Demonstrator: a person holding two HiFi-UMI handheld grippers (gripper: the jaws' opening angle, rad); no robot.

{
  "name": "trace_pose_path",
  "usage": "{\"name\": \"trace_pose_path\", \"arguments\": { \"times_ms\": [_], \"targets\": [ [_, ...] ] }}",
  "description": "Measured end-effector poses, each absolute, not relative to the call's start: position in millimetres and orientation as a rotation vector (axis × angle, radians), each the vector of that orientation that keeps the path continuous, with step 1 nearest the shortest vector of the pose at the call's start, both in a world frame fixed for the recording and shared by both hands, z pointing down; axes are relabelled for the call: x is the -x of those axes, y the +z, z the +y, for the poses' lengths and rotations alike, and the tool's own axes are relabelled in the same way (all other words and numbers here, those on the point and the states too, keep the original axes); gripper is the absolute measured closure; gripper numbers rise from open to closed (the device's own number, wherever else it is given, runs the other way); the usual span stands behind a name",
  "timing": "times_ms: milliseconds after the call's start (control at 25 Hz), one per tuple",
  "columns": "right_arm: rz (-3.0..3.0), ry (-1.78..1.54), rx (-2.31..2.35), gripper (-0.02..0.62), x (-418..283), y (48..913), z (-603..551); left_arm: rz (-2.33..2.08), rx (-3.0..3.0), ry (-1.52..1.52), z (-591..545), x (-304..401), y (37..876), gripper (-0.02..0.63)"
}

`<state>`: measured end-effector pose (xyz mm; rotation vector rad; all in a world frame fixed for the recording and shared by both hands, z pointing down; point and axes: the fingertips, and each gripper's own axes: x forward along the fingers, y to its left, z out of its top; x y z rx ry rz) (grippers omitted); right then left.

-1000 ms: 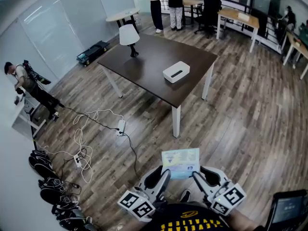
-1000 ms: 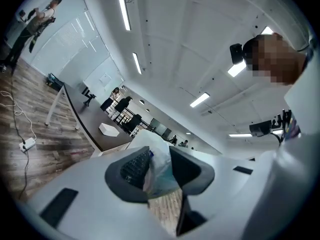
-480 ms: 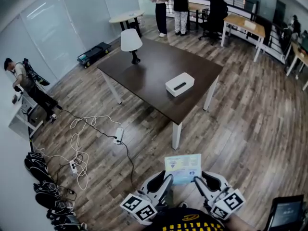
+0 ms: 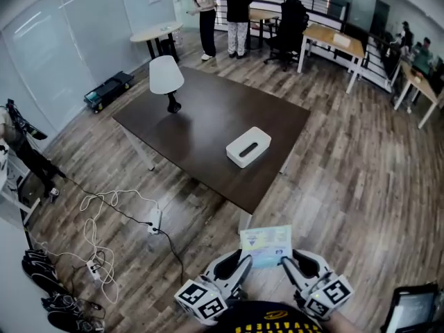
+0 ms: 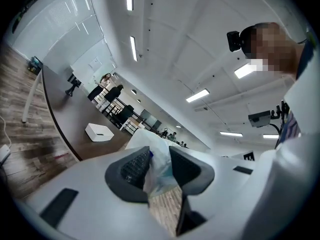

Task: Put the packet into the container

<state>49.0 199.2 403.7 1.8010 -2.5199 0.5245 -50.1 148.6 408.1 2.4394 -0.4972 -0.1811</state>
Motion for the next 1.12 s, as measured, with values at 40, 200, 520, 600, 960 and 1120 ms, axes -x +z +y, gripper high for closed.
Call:
{"name": "trace_pose_path", "arguments": {
  "times_ms": [40,200,520,600,960,1120],
  "targets": [
    [-2.510,0.526,-1.812,0.497,-48.7,403.7,189.6,-0.483,-2.438,-0.180,138.0,50.1,408.7,0.499],
    [-2.466,0.538,-1.845,0.497,-50.4,408.8,157.1,-0.439,-2.431,-0.171,101.6,46.3,414.8,0.499],
    [-2.451,0.571,-1.836,0.497,-78.8,413.4,113.1,-0.436,-2.411,-0.166,57.6,18.4,417.9,0.499],
    [-2.474,0.577,-1.804,0.497,-88.6,416.0,97.5,-0.464,-2.409,-0.165,44.6,10.2,418.1,0.499],
    [-2.613,0.548,-1.595,0.497,-157.0,416.6,16.2,-0.645,-2.396,-0.166,-12.6,-52.0,423.0,0.499],
    [-2.662,0.525,-1.472,0.497,-185.4,415.1,-11.0,-0.723,-2.381,-0.166,-29.9,-78.9,421.3,0.499]
  ]
}}
